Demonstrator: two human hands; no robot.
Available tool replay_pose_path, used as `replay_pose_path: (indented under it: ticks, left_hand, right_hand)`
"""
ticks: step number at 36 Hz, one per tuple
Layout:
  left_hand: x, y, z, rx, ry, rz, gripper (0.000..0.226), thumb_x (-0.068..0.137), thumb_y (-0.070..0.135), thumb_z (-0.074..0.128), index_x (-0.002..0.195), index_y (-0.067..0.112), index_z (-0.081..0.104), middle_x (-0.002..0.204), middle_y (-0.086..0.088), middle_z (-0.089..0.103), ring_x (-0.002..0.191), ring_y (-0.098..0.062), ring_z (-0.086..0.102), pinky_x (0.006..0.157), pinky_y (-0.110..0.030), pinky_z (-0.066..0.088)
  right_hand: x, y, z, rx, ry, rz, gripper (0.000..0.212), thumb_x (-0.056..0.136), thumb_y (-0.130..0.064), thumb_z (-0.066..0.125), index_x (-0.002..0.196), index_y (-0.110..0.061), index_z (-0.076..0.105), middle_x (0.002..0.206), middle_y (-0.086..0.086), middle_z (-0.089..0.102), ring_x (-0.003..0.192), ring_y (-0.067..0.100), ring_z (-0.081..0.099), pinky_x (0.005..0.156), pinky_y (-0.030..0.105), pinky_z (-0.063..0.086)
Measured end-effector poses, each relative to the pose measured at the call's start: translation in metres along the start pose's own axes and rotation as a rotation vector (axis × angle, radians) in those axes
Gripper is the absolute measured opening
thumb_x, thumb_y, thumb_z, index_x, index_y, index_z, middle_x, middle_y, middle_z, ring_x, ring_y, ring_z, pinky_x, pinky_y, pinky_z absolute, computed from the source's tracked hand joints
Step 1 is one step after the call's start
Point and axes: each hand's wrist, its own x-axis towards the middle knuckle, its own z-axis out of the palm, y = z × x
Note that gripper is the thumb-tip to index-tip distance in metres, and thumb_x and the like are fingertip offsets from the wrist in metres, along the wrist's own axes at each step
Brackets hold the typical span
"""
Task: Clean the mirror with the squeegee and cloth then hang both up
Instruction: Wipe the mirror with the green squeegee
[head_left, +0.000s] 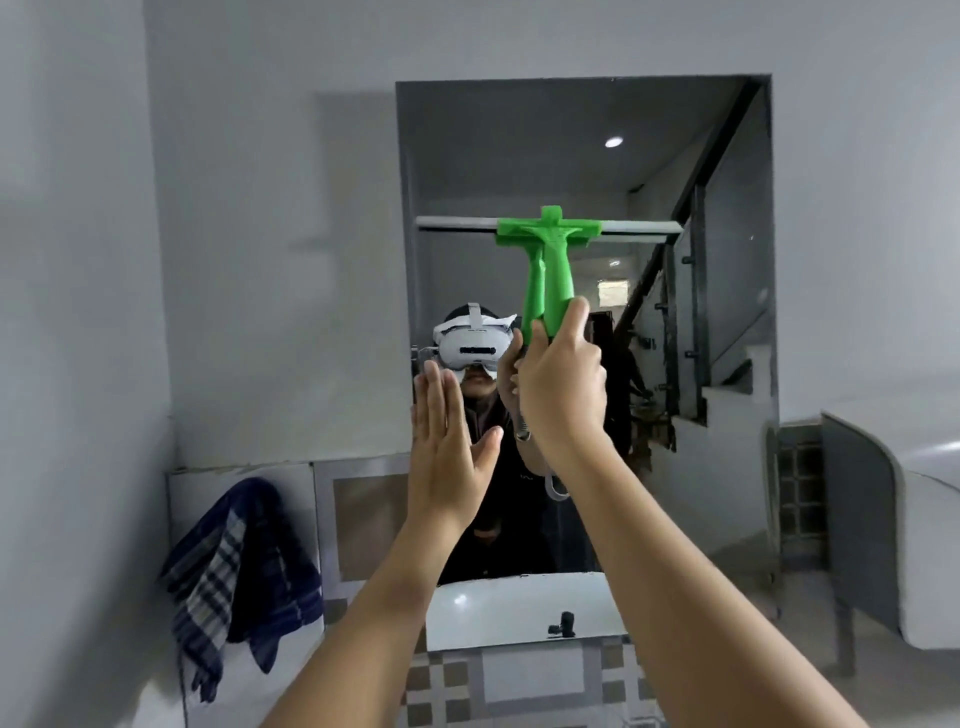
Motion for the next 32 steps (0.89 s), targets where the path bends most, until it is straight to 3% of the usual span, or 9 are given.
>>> replay_pose_path:
  ticks: [4,9,15,20,25,32]
  left_hand:
    - [-0.004,-0.004,-0.002,0.002,-0.015,0.027,0.08,0.088,0.047,0.034,0.146,0.007,-0.003,0.156,-0.011,-0.008,0.144,-0.019,-0.011,0.115,-0.023,-0.009]
    - [-0.006,-0.006,-0.001,0.008,-0.022,0.024,0.081,0.091,0.035,0.052,0.146,0.008,-0.001,0.155,-0.008,-0.008,0.144,-0.019,-0.009,0.115,-0.022,-0.007]
    - [-0.007,-0.004,0.0,0.02,-0.024,0.006,0.085,0.09,0.031,0.057,0.146,0.008,-0.003,0.156,-0.009,-0.008,0.145,-0.022,-0.007,0.116,-0.024,-0.005]
    - [-0.012,0.0,0.0,0.033,-0.01,-0.011,0.083,0.092,0.033,0.053,0.146,0.012,-0.006,0.155,-0.004,-0.011,0.144,-0.018,-0.011,0.115,-0.021,-0.006]
    - [-0.028,0.007,0.006,0.048,0.002,-0.059,0.079,0.094,0.039,0.048,0.147,0.018,-0.008,0.155,0.002,-0.015,0.143,-0.012,-0.015,0.113,-0.022,-0.005]
    - [-0.052,0.012,0.02,0.049,0.021,-0.141,0.079,0.094,0.041,0.048,0.148,0.012,-0.001,0.157,-0.007,-0.007,0.145,-0.017,-0.007,0.118,-0.031,0.006]
  right_hand:
    - [-0.013,-0.003,0.01,-0.053,-0.057,-0.093,0.044,0.099,-0.033,0.031,0.137,-0.015,0.021,0.096,0.019,0.064,0.086,0.04,0.062,0.066,0.044,0.05]
    - [-0.009,0.005,0.009,-0.089,-0.047,-0.133,0.055,0.099,-0.035,0.031,0.147,-0.022,0.006,0.097,0.017,0.063,0.087,0.038,0.061,0.068,0.042,0.045]
    - [-0.002,0.014,0.005,-0.139,-0.019,-0.244,0.064,0.099,-0.033,0.032,0.146,-0.033,-0.011,0.082,0.012,0.062,0.069,0.032,0.06,0.059,0.038,0.046]
    - [0.003,0.02,0.0,-0.175,-0.031,-0.335,0.063,0.099,-0.031,0.033,0.145,-0.039,-0.009,0.076,0.013,0.06,0.064,0.032,0.059,0.056,0.038,0.047]
    - [0.009,0.029,-0.007,-0.249,-0.058,-0.457,0.062,0.098,-0.024,0.035,0.147,-0.035,-0.001,0.064,0.008,0.053,0.05,0.024,0.05,0.04,0.025,0.028]
    - [0.025,0.048,-0.016,-0.383,-0.059,-0.642,0.064,0.096,-0.028,0.042,0.146,-0.039,0.004,0.058,0.006,0.049,0.044,0.027,0.048,0.043,0.03,0.04]
